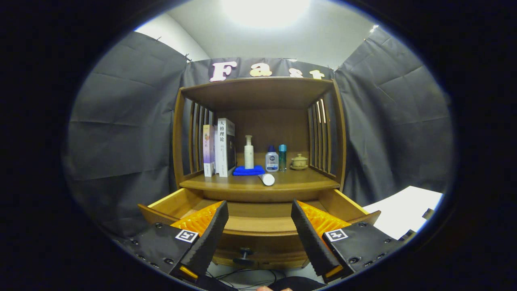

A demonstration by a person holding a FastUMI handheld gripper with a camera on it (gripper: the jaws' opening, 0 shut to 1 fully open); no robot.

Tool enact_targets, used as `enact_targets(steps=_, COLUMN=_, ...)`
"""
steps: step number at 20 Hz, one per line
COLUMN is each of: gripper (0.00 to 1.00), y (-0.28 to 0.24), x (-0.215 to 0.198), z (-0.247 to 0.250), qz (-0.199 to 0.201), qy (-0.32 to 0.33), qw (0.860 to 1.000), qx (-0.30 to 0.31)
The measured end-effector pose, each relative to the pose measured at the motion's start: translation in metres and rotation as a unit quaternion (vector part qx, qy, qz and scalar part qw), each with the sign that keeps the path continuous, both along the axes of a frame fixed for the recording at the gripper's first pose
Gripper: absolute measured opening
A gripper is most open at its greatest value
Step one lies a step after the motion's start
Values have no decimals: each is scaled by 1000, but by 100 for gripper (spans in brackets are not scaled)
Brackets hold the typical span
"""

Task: Pull open the drawer, take out the items inside it, and place them on the countertop above the cabinet.

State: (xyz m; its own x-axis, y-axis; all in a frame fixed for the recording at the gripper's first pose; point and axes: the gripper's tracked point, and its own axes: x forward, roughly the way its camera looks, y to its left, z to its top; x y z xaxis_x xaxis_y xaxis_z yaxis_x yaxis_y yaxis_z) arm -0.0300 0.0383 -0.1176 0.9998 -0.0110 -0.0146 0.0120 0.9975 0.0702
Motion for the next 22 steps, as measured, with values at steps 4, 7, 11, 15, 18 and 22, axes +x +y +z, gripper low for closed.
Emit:
enact_targets(steps=4, gripper=98, y=2, x=-5, z=-29, qz=4, qy=18, qw=1000, qx=16)
enact_targets(steps=7, gripper=98, y=2, x=-1, z=-46, qz=-4, qy=35, qw=999, qx=14)
enact_targets(steps=11, gripper=98, y=15, x=4, z=-65, qz=7, qy=57, qw=998, qx=13)
enact_targets(steps=15, gripper=98, y=23, x=16, z=-79, qz=8, qy=65, qw=998, qx=12)
enact_targets(steps=18, gripper=98, y=24, x=25, z=-90, qz=1, qy=79, qw=997, qx=10)
enact_targets(steps=22, gripper=97, y=18, x=28, z=-98, qz=-21, qy=80, qw=997, qx=-10)
